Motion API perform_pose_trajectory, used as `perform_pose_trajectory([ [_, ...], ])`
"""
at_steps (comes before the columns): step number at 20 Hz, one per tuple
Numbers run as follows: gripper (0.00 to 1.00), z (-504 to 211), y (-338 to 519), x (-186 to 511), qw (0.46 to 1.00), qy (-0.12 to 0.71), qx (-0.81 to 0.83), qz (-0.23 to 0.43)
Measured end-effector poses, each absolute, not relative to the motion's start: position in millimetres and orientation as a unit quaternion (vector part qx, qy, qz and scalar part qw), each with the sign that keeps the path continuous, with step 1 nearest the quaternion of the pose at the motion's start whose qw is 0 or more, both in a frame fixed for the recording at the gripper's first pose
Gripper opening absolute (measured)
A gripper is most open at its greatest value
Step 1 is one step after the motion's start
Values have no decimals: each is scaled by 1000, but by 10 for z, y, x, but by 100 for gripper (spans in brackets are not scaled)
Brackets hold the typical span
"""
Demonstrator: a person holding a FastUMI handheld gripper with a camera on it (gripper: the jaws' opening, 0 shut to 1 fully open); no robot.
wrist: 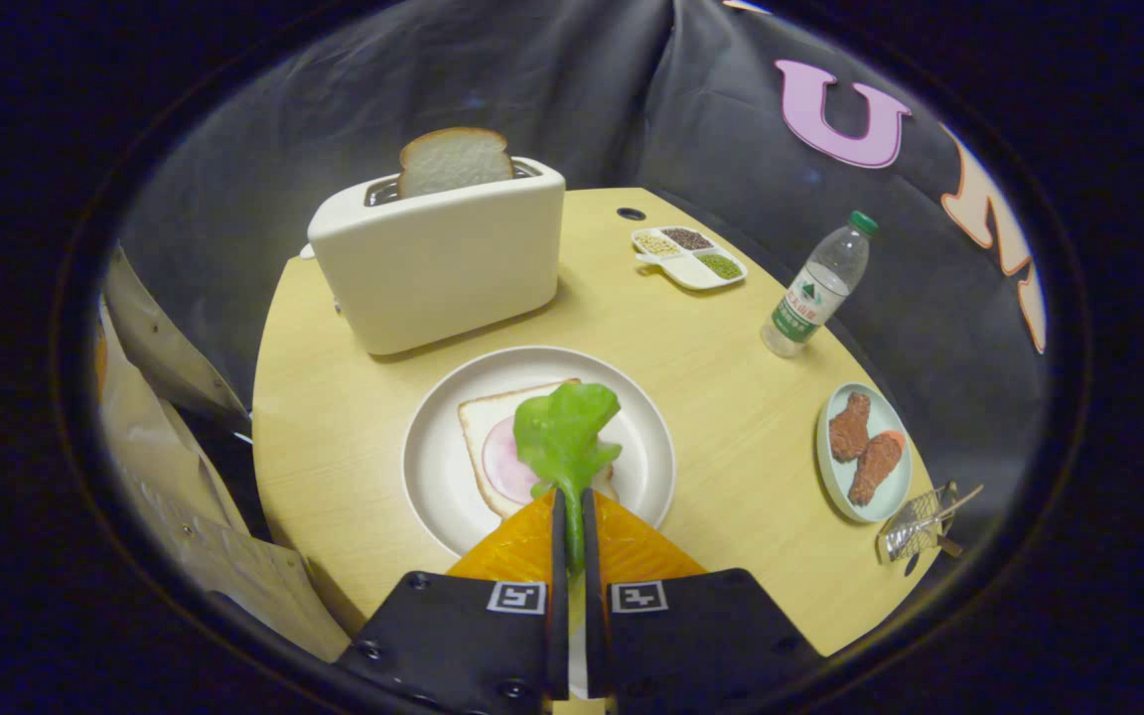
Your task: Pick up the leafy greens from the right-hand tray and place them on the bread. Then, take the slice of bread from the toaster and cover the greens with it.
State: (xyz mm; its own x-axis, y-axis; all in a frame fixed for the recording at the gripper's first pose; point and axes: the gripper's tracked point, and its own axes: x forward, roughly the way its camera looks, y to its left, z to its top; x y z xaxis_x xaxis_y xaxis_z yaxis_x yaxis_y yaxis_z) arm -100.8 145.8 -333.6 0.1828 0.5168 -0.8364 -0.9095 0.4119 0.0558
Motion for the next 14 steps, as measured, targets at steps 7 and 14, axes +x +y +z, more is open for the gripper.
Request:
perform_pose_trajectory([
  [7, 10, -3413, 1851, -1086, 715, 411, -239, 512],
  [14, 10, -3552, 1978, -1023, 717, 413, -252, 502],
])
